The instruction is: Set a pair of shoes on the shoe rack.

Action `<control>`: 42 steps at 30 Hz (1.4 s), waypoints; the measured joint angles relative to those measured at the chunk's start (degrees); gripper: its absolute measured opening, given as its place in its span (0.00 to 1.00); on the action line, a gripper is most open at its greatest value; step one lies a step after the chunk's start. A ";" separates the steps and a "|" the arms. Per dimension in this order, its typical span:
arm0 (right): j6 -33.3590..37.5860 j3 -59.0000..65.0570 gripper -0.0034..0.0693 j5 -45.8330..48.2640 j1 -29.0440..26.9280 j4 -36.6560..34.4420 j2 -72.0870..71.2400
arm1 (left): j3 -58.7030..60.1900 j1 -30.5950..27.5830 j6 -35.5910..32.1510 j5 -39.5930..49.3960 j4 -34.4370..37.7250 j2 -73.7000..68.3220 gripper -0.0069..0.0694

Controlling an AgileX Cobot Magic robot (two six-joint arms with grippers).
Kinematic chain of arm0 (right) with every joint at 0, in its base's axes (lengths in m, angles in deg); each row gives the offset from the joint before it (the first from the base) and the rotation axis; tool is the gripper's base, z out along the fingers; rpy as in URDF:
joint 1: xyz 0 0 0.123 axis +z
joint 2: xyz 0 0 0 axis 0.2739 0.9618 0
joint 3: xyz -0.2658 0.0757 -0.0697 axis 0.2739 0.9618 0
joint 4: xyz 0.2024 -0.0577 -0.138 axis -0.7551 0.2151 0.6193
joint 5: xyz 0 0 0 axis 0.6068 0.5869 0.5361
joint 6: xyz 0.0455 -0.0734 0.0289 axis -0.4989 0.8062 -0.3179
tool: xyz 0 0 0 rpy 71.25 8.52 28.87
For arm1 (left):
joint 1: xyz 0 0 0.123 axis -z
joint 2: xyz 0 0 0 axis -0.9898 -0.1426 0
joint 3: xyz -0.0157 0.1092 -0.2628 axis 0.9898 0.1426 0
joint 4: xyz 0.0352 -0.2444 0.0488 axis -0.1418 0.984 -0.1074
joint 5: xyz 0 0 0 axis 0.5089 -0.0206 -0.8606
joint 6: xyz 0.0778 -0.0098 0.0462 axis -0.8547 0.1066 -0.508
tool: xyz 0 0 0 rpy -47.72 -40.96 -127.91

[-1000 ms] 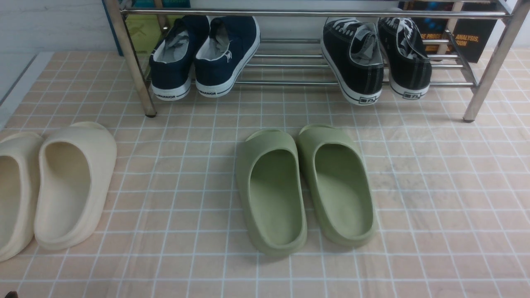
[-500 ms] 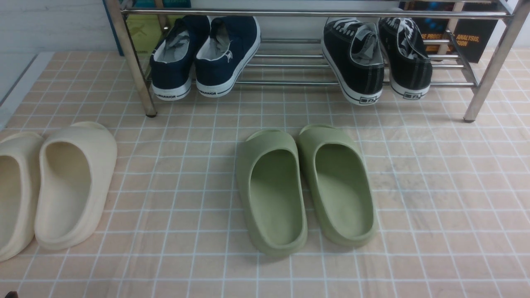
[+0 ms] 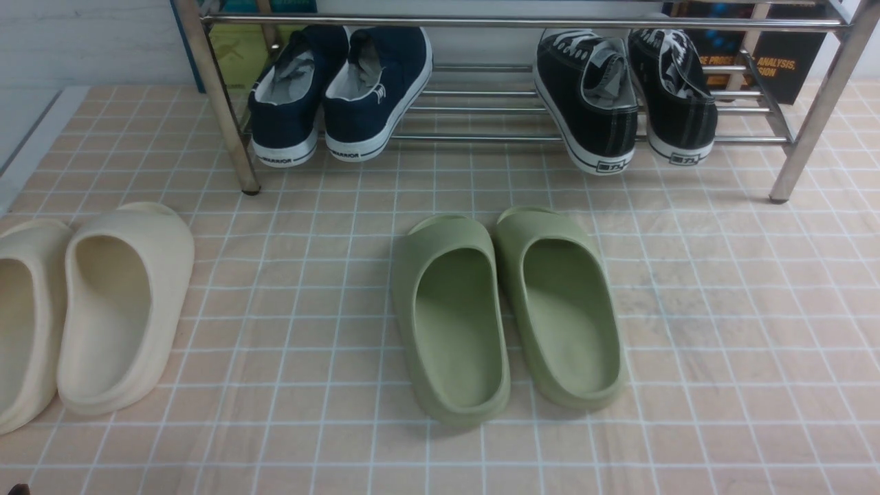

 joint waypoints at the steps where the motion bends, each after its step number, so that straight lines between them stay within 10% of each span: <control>1: 0.00 0.00 0.02 0.00 0.00 0.00 0.00 | 0.00 0.00 0.00 0.00 0.00 0.00 0.40; 42: 0.00 0.00 0.06 0.00 0.00 0.00 0.00 | 0.00 0.00 0.00 0.00 0.00 0.00 0.40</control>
